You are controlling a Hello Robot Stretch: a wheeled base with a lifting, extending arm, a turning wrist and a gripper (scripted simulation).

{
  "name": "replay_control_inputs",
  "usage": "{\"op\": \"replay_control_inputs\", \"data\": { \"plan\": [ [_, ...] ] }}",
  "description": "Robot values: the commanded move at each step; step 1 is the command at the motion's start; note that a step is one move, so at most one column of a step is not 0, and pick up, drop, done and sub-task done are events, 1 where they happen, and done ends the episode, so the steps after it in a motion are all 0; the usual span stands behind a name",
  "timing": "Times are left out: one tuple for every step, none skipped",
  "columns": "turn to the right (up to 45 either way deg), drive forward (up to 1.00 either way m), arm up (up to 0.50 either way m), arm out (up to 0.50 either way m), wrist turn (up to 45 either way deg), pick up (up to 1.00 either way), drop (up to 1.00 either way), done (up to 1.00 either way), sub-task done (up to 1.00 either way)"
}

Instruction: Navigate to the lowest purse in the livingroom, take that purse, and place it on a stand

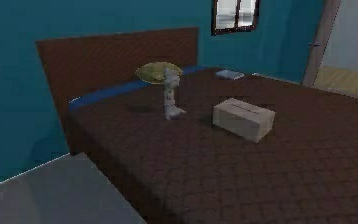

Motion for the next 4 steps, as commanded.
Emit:
{"op": "replay_control_inputs", "data": {
  "plan": [
    [-42.0,0.00,0.00,0.00,0.0,0.00,0.00,0.00,0.00],
    [-3.0,0.00,0.00,0.00,0.0,0.00,0.00,0.00,0.00],
    [0.0,0.45,0.00,0.00,0.0,0.00,0.00,0.00,0.00],
    [-45.0,0.00,0.00,0.00,0.0,0.00,0.00,0.00,0.00]
  ]
}}
